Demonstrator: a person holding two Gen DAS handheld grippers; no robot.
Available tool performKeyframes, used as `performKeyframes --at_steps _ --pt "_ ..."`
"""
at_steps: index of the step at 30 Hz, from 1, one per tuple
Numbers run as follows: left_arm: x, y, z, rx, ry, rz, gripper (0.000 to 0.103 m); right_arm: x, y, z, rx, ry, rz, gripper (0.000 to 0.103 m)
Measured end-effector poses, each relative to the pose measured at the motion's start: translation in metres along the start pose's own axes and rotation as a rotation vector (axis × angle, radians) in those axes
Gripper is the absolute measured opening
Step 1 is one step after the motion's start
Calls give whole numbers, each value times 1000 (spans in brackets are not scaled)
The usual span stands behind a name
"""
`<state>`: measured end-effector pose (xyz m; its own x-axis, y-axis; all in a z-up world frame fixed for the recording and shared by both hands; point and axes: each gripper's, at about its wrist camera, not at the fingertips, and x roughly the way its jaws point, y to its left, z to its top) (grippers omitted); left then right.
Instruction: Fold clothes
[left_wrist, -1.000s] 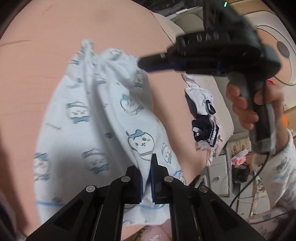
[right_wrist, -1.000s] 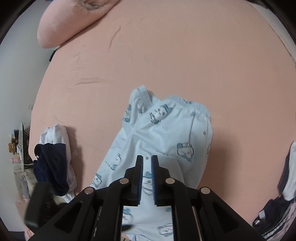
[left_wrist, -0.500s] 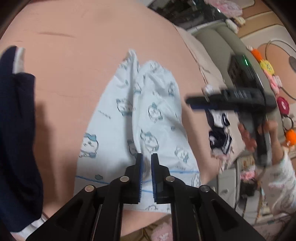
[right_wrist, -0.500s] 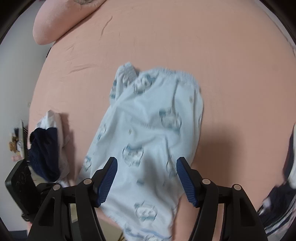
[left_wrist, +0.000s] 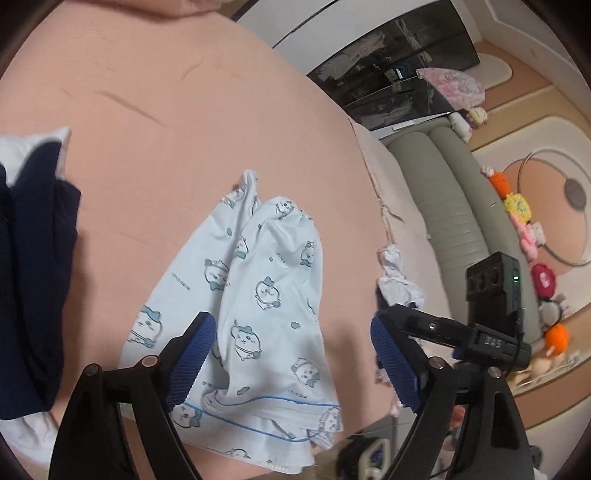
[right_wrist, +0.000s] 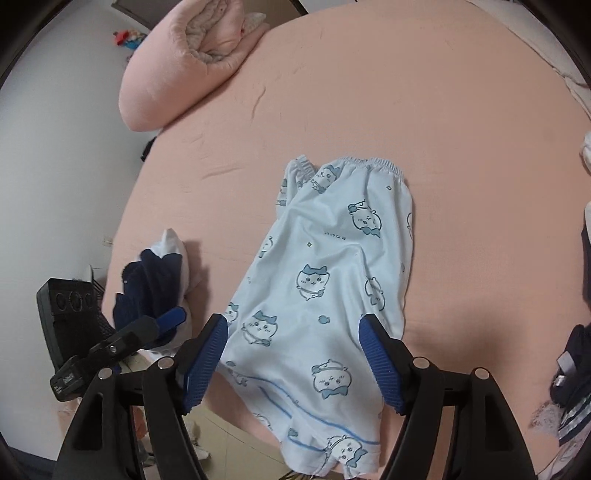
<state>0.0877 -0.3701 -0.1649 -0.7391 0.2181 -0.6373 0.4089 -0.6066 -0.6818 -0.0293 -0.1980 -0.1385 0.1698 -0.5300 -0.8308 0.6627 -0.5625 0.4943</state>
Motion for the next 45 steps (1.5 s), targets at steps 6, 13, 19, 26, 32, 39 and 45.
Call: performKeyframes --at_steps 6,13,19,26,32,39,45 --pt "3 -12 -5 50 -5 57 86 -22 13 -8 -110 -70 -72 74" --pt "11 -9 -5 68 4 43 86 -33 50 -25 -300 -221 -119 74" --pt "15 3 -16 13 -28 45 86 -35 55 -58 -326 -280 -186 74" --pt "25 -5 -43 169 -23 229 86 -26 44 -94 -392 -325 -319 74" --pt "39 -4 -69 235 22 253 86 -5 13 -114 -320 -290 -304 74" --pt "44 1 -82 181 -15 216 86 8 10 -153 -412 -350 -441 74" --pt "42 14 -85 61 -71 171 85 18 9 -172 -373 -288 -405 74"
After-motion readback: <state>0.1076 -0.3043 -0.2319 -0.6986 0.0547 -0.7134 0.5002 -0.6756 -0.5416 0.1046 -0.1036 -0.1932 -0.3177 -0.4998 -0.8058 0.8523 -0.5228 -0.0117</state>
